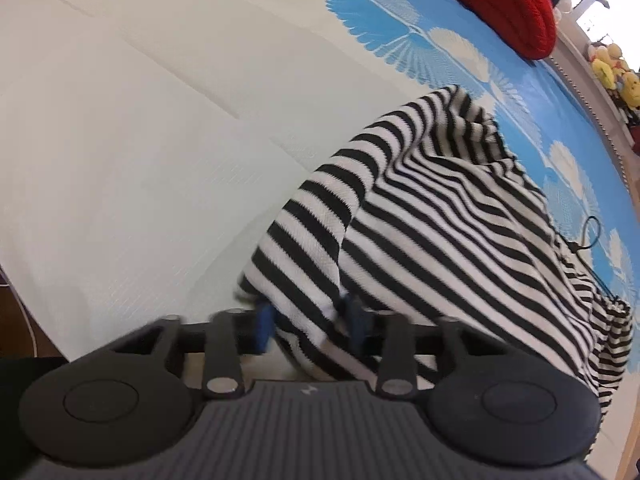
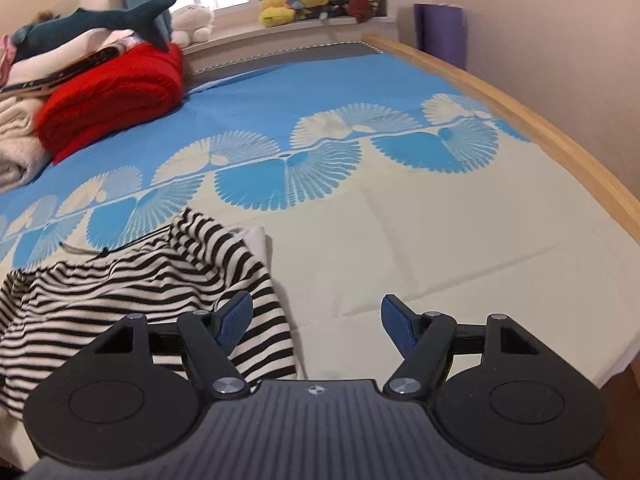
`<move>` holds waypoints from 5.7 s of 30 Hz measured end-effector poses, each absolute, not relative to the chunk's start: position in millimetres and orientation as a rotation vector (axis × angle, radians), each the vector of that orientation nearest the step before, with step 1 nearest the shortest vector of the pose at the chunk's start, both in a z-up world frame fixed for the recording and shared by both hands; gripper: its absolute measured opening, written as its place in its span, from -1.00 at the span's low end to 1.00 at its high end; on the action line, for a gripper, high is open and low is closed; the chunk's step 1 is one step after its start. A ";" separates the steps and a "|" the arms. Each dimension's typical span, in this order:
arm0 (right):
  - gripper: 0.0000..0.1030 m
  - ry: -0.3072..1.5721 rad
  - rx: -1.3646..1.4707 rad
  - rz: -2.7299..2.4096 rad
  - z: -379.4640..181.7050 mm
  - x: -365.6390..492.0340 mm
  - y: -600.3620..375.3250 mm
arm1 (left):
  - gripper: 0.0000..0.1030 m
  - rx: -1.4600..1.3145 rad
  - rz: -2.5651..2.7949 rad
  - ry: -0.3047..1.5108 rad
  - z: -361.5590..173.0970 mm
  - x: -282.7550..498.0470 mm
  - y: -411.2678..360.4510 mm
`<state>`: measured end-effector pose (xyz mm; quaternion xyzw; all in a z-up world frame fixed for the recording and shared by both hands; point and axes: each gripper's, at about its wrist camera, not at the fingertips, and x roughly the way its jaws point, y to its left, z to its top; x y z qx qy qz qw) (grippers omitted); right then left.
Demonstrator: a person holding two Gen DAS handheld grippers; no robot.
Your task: Fold small clothes
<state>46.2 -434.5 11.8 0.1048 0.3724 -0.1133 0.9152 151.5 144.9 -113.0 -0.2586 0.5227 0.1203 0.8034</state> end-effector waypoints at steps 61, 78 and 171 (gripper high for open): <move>-0.94 0.932 0.423 0.209 -20.5 126.4 -403.6 | -0.21 -0.062 -0.339 1.005 -10.7 195.8 -58.2; -0.94 0.969 0.420 0.076 -23.3 66.7 -459.7 | 0.11 0.023 -0.577 1.093 -46.2 173.9 -119.1; -0.96 1.136 0.108 0.339 -28.3 122.9 -315.2 | 0.40 0.117 -0.211 1.208 -86.2 250.7 24.8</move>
